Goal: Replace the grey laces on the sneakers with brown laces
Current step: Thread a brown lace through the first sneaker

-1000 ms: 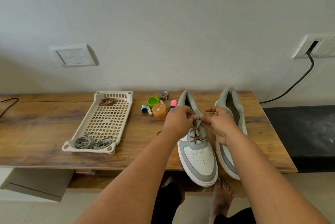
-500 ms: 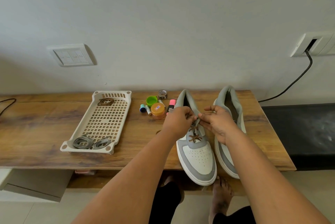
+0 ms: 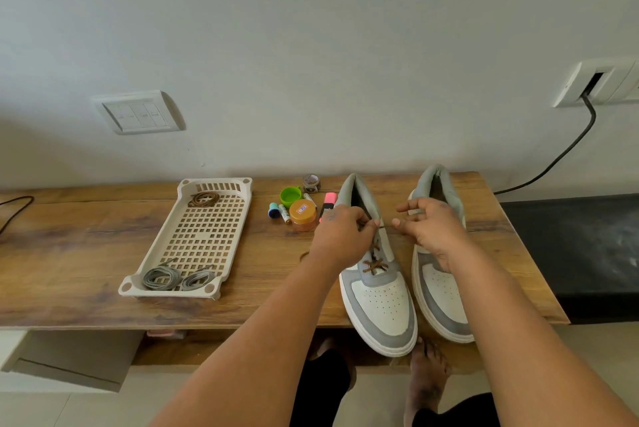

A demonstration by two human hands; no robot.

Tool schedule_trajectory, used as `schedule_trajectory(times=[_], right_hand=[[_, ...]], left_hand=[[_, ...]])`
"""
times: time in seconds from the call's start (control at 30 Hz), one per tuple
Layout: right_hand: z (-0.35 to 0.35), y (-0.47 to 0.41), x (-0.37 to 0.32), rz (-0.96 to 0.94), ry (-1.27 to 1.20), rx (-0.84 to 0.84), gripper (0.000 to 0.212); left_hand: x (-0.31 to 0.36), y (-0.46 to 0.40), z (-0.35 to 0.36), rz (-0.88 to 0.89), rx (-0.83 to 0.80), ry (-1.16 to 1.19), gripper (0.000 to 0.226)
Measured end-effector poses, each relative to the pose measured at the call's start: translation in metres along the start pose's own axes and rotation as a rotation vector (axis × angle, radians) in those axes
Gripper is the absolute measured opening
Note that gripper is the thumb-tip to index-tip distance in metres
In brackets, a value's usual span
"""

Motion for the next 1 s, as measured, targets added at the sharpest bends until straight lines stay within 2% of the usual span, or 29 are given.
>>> schedule_trajectory(times=[0.1,0.17,0.23,0.33,0.43,0.53,0.63,0.7,0.77,0.83,0.9,1.0], right_hand=[[-0.031,0.001,-0.011,-0.058,0.292,0.085,0.013],[-0.051,0.004,-0.015,-0.034,0.618,0.076,0.017],[-0.058,0.009,-0.019,0.018,0.806,0.033,0.021],[-0.035,0.018,-0.026,-0.116,0.766,-0.021,0.018],[0.005,0.018,-0.022,-0.254,0.806,0.006,0.022],[0.030,0.017,-0.012,-0.252,0.780,-0.010,0.016],[0.019,0.015,-0.009,-0.182,0.768,-0.032,0.010],[-0.008,0.014,-0.013,-0.088,0.836,0.110,0.010],[-0.039,0.020,-0.026,-0.028,1.035,0.331,0.012],[-0.049,0.029,-0.039,-0.054,1.173,0.460,0.014],[-0.033,0.032,-0.044,-0.158,1.122,0.426,0.018],[0.014,0.029,-0.035,-0.331,1.047,0.196,0.025]], left_hand=[[-0.001,0.001,-0.006,-0.028,0.026,-0.090,0.033],[-0.001,0.001,-0.011,-0.043,0.056,-0.094,0.034],[-0.002,0.000,-0.015,-0.068,0.066,-0.080,0.031],[-0.005,-0.001,-0.018,-0.104,0.061,-0.020,0.021],[-0.006,0.001,-0.022,-0.148,0.068,0.081,0.016],[-0.006,0.004,-0.026,-0.163,0.075,0.117,0.022],[-0.009,0.003,-0.026,-0.155,0.061,0.120,0.023],[-0.012,0.001,-0.026,-0.146,0.049,0.122,0.024],[-0.014,-0.002,-0.025,-0.133,0.042,0.118,0.022],[-0.014,-0.003,-0.025,-0.117,0.033,0.104,0.014],[-0.013,-0.003,-0.026,-0.097,0.028,0.081,0.008],[-0.012,-0.001,-0.027,-0.075,0.032,0.061,0.006]])
Point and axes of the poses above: each hand's wrist, its own y-axis away from the middle knuckle, its own z-axis out of the palm, x = y × z, the point moved 3 cm from there along -y, towards the middle knuckle, and after that the axes turned 7 degrees about y, right-handed, at the moved point
